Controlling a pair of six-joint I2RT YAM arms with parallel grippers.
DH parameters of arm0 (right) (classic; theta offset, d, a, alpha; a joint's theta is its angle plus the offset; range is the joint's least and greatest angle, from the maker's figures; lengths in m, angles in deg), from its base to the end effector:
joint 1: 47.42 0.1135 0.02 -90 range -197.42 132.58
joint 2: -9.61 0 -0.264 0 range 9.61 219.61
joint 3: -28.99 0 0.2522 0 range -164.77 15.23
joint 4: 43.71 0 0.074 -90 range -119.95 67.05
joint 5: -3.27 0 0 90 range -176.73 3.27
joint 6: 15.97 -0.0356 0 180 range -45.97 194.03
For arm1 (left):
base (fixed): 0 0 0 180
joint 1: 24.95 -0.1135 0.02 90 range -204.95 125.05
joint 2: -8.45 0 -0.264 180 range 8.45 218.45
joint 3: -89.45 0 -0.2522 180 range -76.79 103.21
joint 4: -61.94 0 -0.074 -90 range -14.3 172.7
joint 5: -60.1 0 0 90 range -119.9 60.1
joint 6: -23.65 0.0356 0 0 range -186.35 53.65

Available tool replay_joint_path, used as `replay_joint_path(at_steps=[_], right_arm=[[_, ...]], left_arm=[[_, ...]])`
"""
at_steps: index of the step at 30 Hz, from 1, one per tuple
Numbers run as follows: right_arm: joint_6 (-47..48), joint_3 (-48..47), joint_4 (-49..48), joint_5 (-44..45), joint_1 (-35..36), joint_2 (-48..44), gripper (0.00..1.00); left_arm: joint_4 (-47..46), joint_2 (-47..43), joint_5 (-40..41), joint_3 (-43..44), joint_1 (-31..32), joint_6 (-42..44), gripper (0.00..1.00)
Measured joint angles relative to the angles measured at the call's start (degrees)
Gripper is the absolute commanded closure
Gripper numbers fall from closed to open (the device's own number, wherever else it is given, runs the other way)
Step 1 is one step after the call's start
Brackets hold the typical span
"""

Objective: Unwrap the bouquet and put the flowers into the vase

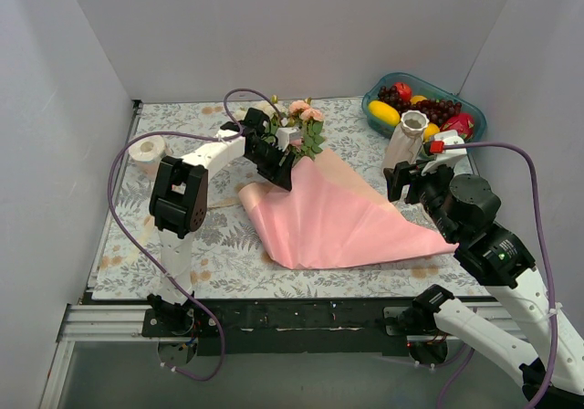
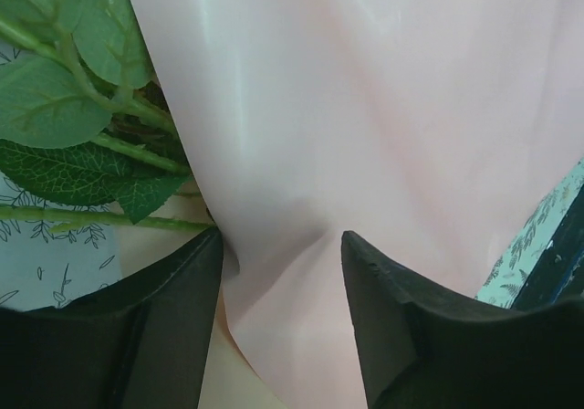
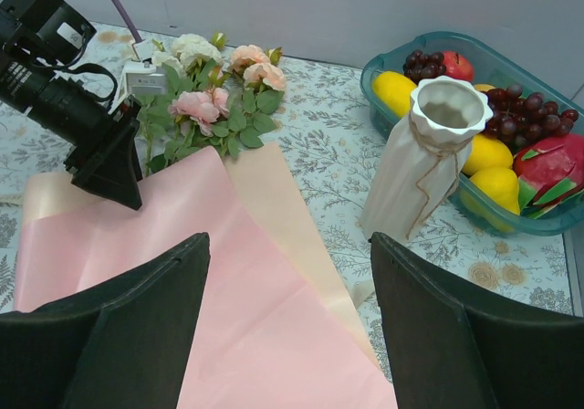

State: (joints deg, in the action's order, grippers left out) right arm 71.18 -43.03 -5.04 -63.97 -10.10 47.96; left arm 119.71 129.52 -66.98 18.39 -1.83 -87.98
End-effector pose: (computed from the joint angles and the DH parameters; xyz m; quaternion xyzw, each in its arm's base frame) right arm 0.1112 0.0674 0.4078 -0.0868 0.7298 0.0908 0.6720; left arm 0.3944 -0.1917 0.1905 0.0676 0.9328 -0.3525 0.0338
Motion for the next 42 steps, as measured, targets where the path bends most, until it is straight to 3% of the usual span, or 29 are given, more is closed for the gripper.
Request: replay_joint_path(at_steps=[3,7,10,22,31,35,41,42], right_arm=[[-0.07,0.00,0.00,0.00,0.00,0.00,0.21],[-0.17,0.02,0.00,0.00,0.00,-0.02,0.22],[-0.22,0.04,0.00,0.00,0.00,-0.13,0.22],[-0.81,0.31,-0.20,-0.57,0.00,-0.33,0.22],[-0.79,0.31,-0.20,-0.96,0.00,-0.11,0.21],[-0.72,0.04,-0.13,-1.31,0.00,-0.07,0.21],[0.07,-2.03,-0.15,-1.84,0.00,0.37,0.21],[0.09,-2.23,-0.22,-1.92,0.00,0.37,0.21]], left_arm=[[0.63,0.00,-0.76,0.70,0.00,0.28,0.64],[1.16,0.00,-1.38,1.40,0.00,0.50,0.91],[1.92,0.00,-1.79,1.97,0.00,0.94,1.00],[7.56,0.00,-5.88,9.22,0.00,0.76,1.00],[18.67,-2.60,-16.11,21.51,2.54,2.62,0.86],[25.20,-6.73,-17.94,20.37,8.11,5.42,0.85],[30.95,-16.90,-18.82,10.25,18.32,7.54,0.82],[31.74,-18.43,-18.73,9.73,19.34,7.69,0.77]])
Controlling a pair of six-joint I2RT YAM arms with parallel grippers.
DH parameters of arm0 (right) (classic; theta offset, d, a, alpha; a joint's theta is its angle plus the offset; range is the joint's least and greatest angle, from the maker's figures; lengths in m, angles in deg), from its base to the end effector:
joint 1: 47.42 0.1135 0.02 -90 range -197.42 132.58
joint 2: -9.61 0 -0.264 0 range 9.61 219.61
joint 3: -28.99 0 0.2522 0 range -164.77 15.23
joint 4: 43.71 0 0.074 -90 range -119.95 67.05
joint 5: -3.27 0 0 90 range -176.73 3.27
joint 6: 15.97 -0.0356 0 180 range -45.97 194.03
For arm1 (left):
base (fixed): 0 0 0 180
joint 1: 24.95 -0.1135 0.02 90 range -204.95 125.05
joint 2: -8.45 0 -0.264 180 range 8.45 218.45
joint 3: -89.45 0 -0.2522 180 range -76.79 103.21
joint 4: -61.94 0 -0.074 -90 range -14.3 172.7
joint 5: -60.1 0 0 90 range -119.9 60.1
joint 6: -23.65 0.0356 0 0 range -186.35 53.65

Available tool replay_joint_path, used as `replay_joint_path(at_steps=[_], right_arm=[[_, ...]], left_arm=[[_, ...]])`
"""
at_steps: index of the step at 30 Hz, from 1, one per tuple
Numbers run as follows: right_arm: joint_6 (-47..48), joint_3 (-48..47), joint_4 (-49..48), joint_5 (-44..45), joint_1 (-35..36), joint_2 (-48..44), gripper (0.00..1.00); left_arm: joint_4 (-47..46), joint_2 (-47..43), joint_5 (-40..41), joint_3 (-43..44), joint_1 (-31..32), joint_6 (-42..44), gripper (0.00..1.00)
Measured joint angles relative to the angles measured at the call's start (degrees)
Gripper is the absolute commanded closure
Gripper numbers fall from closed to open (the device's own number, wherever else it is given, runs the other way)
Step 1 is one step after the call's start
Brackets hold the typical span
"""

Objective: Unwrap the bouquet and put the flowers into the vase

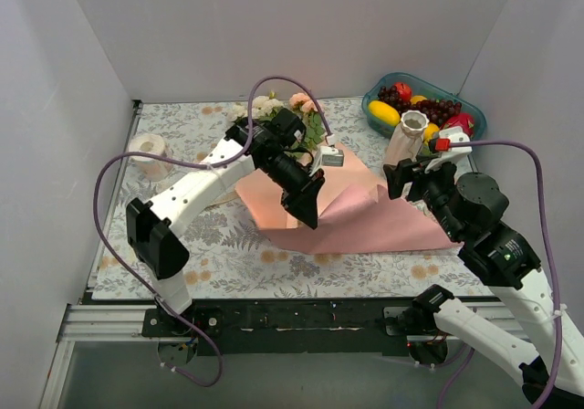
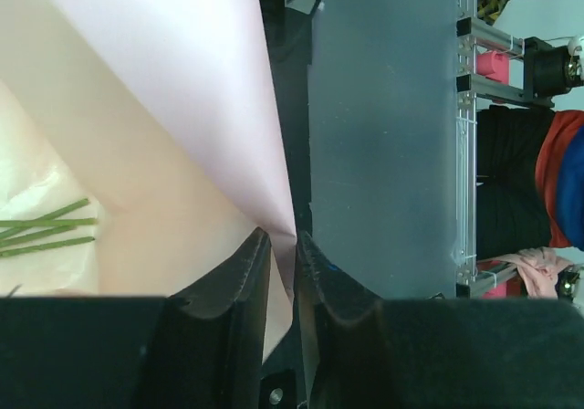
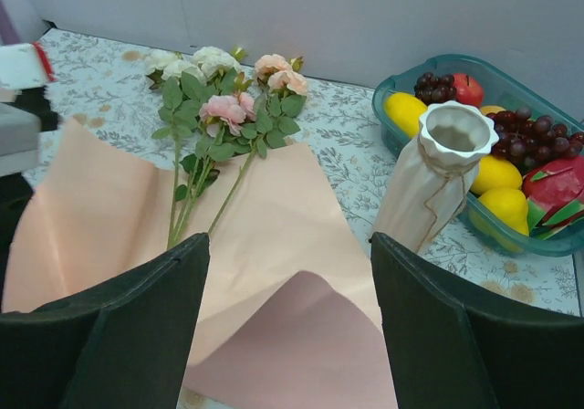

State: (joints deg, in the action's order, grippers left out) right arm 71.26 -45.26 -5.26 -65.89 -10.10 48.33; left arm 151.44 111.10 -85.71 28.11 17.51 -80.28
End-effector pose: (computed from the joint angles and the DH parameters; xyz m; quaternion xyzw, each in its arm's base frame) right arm 0.1082 0.0666 0.4197 -0.0927 0.7178 0.1091 0.6814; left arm 0.2361 -0.2559 0.3505 -0.2806 -0.8310 0.4682 0.1070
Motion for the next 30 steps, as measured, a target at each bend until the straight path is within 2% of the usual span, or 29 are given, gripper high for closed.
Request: replay_joint_path(at_steps=[2,3,5,7,13,21,23,24,27,30], right_arm=[[0.02,-0.28,-0.02,-0.04,0.00,0.11,0.21],[0.02,-0.44,0.00,-0.07,0.00,0.26,0.21],[0.07,-1.05,0.00,-0.24,0.00,0.96,0.21],[0.04,-1.44,-0.09,-0.48,0.00,1.68,0.21],[-0.37,-1.36,-0.66,-2.25,0.00,2.64,0.20],[-2.69,2.40,-3.74,-6.56,0.00,6.10,0.22],[-3.58,3.67,-5.25,-8.37,0.31,7.93,0.30],[-4.07,4.94,-5.77,-9.11,0.85,8.59,0.44],[-5.60,8.63,-4.50,-10.95,3.91,8.76,0.65],[-7.93,10.75,-1.90,-12.02,8.46,6.82,0.67]], left_arm=[[0.59,-2.45,0.04,-0.22,0.66,0.28,0.57],[0.63,-3.76,0.13,-0.35,0.63,0.55,0.42],[0.61,-7.30,0.37,-1.09,0.59,0.63,0.32],[0.68,-10.51,0.63,-2.27,0.50,0.94,0.27],[1.03,-19.89,1.68,-8.17,1.36,0.85,0.24],[1.51,-22.97,1.38,-14.51,1.99,0.94,0.26],[1.68,-22.49,1.36,-14.25,1.99,0.61,0.26],[1.79,-22.25,1.70,-13.73,1.99,0.42,0.26],[2.21,-21.22,4.00,-9.09,1.99,-0.33,0.25],[0.46,-21.05,8.59,-2.67,1.44,-3.02,0.17]])
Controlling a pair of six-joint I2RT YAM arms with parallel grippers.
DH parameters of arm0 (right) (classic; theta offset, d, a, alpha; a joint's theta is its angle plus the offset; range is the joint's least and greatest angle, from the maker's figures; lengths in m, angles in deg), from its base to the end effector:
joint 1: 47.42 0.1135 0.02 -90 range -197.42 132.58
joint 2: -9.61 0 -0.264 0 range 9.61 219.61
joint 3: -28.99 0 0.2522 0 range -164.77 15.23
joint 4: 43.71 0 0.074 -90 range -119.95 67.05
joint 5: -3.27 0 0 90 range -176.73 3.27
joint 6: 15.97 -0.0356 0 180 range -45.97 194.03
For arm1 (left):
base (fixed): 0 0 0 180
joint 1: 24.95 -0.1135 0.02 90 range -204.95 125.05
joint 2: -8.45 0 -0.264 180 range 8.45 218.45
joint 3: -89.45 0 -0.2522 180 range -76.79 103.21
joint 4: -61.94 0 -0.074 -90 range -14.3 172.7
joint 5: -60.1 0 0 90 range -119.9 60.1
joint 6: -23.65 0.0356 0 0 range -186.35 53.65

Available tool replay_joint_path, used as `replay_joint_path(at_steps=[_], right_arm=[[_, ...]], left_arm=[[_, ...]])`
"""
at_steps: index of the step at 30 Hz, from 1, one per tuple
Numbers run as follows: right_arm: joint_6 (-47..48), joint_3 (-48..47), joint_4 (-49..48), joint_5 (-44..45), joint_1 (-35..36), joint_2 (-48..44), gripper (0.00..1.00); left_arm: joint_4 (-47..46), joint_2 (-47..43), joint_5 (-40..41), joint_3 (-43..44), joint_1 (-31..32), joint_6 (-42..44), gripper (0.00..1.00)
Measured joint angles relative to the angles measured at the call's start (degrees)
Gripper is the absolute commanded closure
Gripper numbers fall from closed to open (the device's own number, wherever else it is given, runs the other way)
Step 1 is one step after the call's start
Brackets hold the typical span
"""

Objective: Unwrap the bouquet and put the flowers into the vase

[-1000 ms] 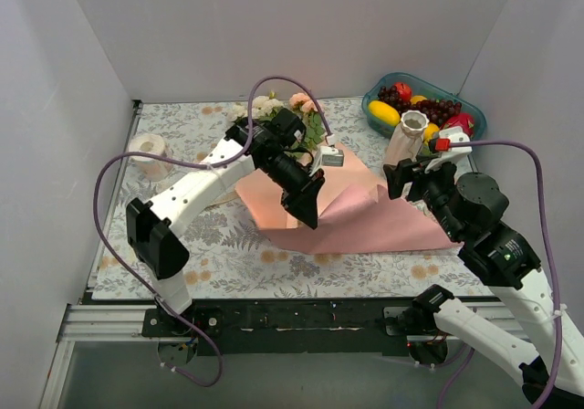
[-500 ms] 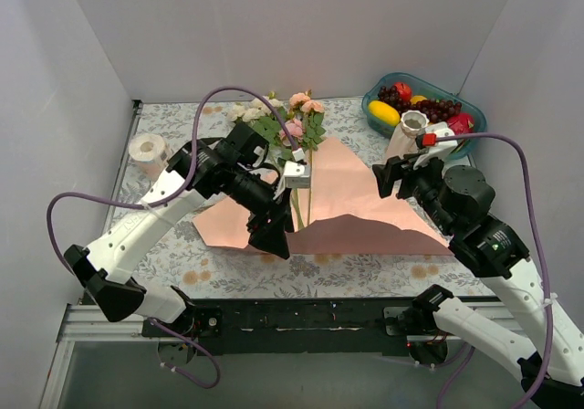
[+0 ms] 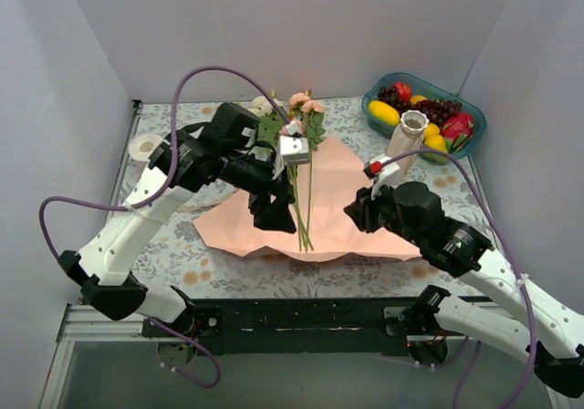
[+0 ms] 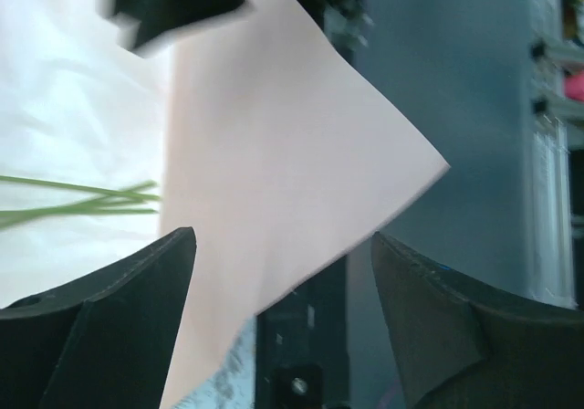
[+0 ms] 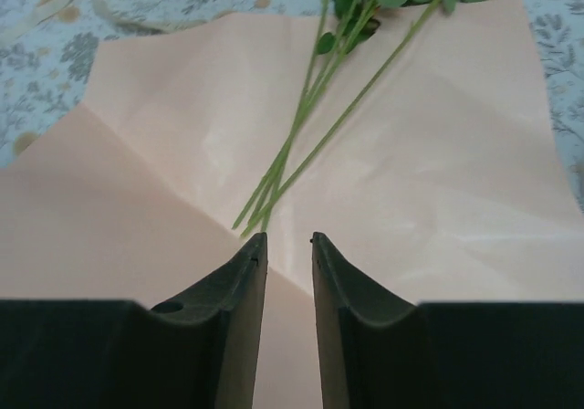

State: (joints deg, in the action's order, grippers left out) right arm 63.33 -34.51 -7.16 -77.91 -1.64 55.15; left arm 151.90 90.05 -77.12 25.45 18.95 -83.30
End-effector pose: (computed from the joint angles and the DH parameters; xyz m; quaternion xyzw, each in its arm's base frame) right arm 0.1284 0.1241 0.3449 -0.2012 0.7855 0.2203 0.5422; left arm 0.1585 -0.1887 0.4362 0.3192 0.8235 -0.4672 0.0402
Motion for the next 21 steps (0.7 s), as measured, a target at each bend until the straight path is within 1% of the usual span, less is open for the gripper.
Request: replay_joint_path(at_steps=[1,2,5,7,8,9,11,12,13,14,15,17,18,20,21], right_arm=[[-1.07,0.39,1.42,-0.22,1.92,-1.16,0.67],[-1.79,0.70,2.49,-0.48,4.09,-2.58,0.67],[-4.52,1.27,5.46,-1.79,9.88,-6.91,0.67],[-5.95,1.62,7.65,-3.61,12.20,-8.92,0.64],[-6.34,1.64,8.55,-4.50,12.76,-9.40,0.61],[-6.78,1.64,9.60,-5.77,13.29,-9.64,0.54],[-7.23,1.64,12.07,-8.15,13.84,-9.31,0.50],[-7.19,1.64,13.44,-8.68,14.01,-8.85,0.44],[-6.97,1.49,15.02,-8.98,14.14,-8.04,0.41],[-6.67,0.74,17.09,-7.78,14.23,-6.82,0.36],[-6.32,-0.55,19.19,-5.60,14.34,-5.09,0.29],[-5.51,-4.50,22.36,1.40,14.34,-0.44,0.22],[-5.01,-7.17,23.61,5.66,14.34,1.88,0.16],[-3.63,-12.90,24.15,13.51,14.32,7.45,0.10],[-2.84,-15.61,23.67,16.72,14.29,9.73,0.10]], left_arm=[[-2.08,-0.50,1.84,1.31,-0.46,-1.09,0.05],[-4.04,-1.07,3.52,1.77,-1.14,-2.21,0.02],[-12.55,-4.59,12.00,0.31,-3.32,-7.21,0.02],[-17.35,-6.12,18.88,-0.76,-4.07,-10.25,0.02],[-18.69,-6.23,20.79,-0.85,-4.09,-11.04,0.02],[-20.63,-6.12,23.08,-1.25,-4.11,-12.13,0.02],[-23.04,-5.35,26.51,-2.49,-4.11,-13.62,0.02],[-23.89,-4.72,28.02,-3.30,-4.13,-14.16,0.02],[-24.33,-4.11,29.24,-3.96,-4.17,-14.53,0.02],[-24.48,-2.99,30.75,-4.76,-4.33,-15.08,0.02],[-24.57,-2.12,31.65,-5.22,-4.48,-15.32,0.02],[-24.70,0.46,33.38,-6.05,-5.20,-16.24,0.02],[-24.81,1.38,33.92,-6.29,-5.70,-16.55,0.02],[-25.77,3.10,34.88,-7.82,-7.80,-17.29,0.02],[-25.99,3.43,35.30,-8.72,-9.14,-17.44,0.02]])
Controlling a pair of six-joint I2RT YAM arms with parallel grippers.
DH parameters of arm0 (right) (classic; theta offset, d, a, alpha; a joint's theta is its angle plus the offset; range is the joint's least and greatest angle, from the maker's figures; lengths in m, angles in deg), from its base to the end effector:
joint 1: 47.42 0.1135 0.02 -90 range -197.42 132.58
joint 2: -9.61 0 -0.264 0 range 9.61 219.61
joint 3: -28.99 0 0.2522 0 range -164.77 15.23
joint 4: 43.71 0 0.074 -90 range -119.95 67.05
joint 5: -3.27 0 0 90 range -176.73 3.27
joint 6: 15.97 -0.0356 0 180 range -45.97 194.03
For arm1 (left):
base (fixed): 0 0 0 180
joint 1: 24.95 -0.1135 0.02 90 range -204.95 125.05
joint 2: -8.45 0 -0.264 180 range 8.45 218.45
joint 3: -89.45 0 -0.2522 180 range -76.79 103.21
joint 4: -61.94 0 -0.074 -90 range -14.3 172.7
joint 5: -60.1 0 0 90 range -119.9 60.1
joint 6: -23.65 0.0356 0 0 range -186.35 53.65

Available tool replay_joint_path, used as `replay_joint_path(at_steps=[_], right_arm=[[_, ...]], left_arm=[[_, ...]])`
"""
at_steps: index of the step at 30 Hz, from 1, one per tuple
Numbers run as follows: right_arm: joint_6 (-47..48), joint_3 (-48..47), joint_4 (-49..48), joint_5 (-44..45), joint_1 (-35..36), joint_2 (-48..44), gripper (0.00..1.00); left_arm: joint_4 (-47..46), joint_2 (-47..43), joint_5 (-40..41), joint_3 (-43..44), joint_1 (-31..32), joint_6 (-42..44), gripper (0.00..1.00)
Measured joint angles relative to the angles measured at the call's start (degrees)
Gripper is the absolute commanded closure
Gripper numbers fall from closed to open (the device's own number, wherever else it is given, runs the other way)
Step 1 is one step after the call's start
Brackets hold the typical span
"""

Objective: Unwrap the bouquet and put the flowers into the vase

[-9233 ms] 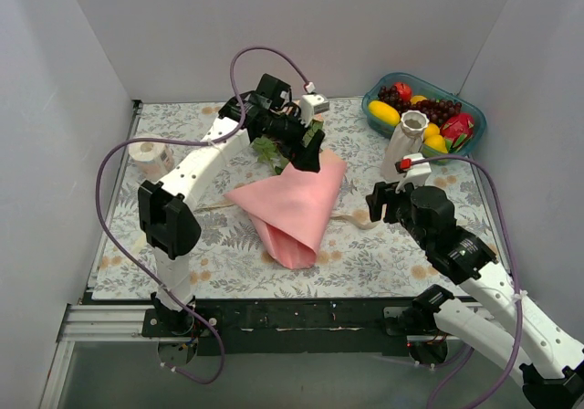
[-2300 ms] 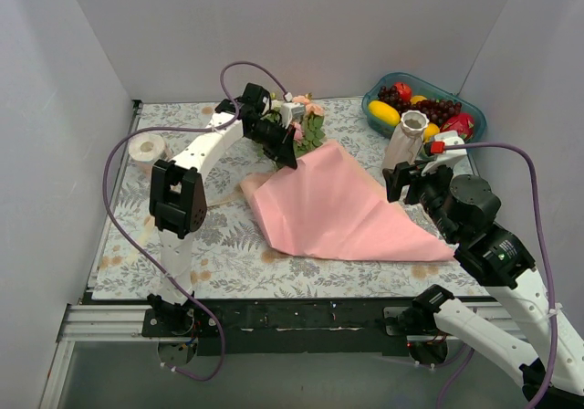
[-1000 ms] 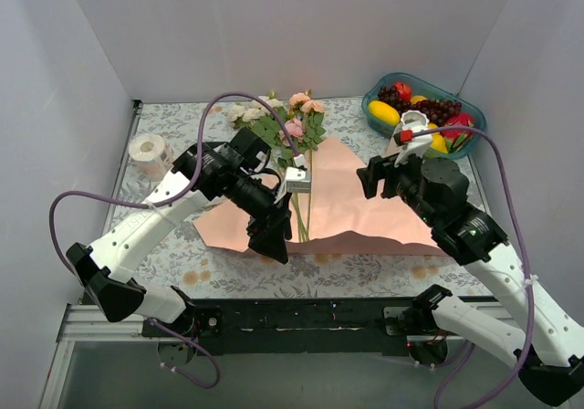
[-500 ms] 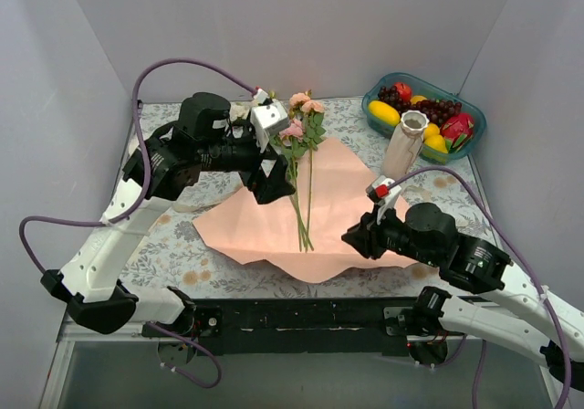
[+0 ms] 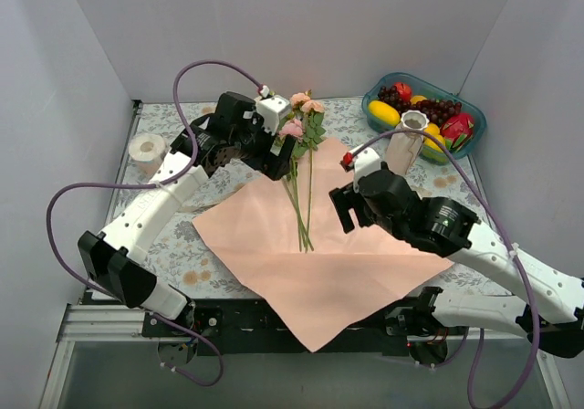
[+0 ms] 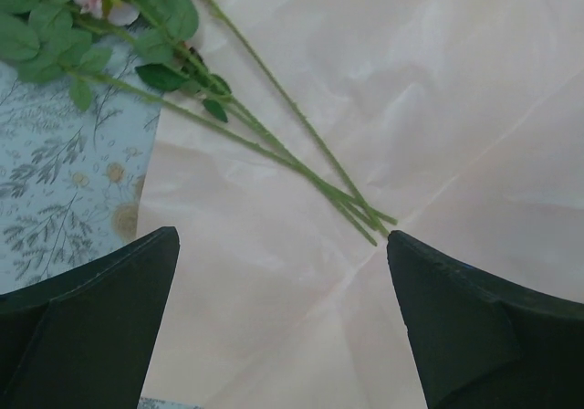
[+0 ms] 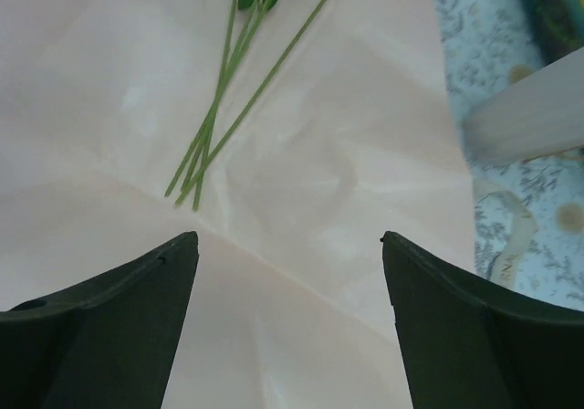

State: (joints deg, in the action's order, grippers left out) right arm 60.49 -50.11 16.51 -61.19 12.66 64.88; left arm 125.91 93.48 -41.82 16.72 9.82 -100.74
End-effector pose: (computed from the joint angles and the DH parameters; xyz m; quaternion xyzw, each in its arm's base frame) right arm 0.1059 0.1533 0.3694 -0.2523 0.8390 0.1056 0.4703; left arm 0.2519 -0.1838 0.3995 0.0455 0.9075 -0.3088 0.2811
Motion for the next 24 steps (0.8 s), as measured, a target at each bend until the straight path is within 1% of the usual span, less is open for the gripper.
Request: replay_joint_path(at_steps=[2,4,7,8,10,13,14,16,21,23,24], right_arm=[[1.90,-4.31,-2.01,4.81,-0.13,3.45,0.11],[3.30,-8.39,-3.48,7.30,-1.03,6.88,0.15],[3.17,-14.97,-4.17,6.64,-5.79,14.12,0.22],[2.75,-16.92,-4.09,5.84,-8.04,16.96,0.24],[1.51,-18.95,-4.66,3.96,-11.23,23.12,0.24],[0.33,-18.10,-5.53,1.60,-13.05,32.57,0.26],[0.26,-18.01,-5.57,1.44,-13.05,33.00,0.30],[0.26,-17.00,-6.73,-0.24,-13.20,36.68,0.34],[0.17,-16.55,-11.54,-2.82,-15.32,42.10,0.35],[0.26,-16.37,-14.53,-2.75,-16.57,43.93,0.36],[0.28,-16.24,-16.09,-2.67,-17.14,44.76,0.36]], left_arm=[[-0.92,0.07,0.17,-2.34,-3.61,-0.17,0.02],[-1.42,0.09,-0.68,-4.02,-8.22,-0.42,0.02],[-1.86,0.85,-2.78,-5.77,-16.33,-0.61,0.02],[-2.23,1.11,-3.15,-6.51,-18.67,-0.76,0.02],[-2.49,1.22,-3.61,-8.44,-21.38,-0.79,0.02],[-3.96,1.14,-4.09,-12.33,-21.94,-0.76,0.02],[-4.42,1.14,-4.17,-13.44,-21.94,-0.74,0.05],[-5.11,1.14,-4.48,-16.20,-21.90,-0.28,0.07],[-6.14,1.01,-4.63,-21.05,-21.90,1.68,0.10],[-7.04,0.63,-4.48,-23.23,-21.90,2.64,0.10],[-7.02,0.48,-4.28,-24.04,-21.90,3.10,0.08]])
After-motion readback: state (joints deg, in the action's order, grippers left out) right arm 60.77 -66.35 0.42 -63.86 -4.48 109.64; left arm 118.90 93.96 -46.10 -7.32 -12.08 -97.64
